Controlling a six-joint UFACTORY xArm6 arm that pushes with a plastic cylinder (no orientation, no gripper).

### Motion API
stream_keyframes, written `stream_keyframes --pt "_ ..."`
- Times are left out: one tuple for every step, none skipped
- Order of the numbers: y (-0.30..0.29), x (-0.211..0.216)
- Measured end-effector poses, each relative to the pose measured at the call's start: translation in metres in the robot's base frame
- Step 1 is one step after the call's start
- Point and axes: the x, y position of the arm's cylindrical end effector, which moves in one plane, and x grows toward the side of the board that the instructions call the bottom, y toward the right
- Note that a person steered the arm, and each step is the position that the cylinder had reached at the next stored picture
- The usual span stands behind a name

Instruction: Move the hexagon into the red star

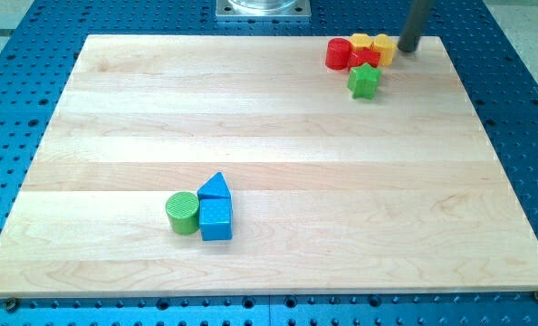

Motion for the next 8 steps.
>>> stream_keyframes --pt "-0.027 -0.014" --pt "-0.054 -0.014" --pt "-0.063 -0.014" --pt "-0.063 -0.007" --pt "-0.063 -0.002" --pt "-0.067 -0.009" --pt "-0.071 -0.014" --pt "-0.071 -0.008"
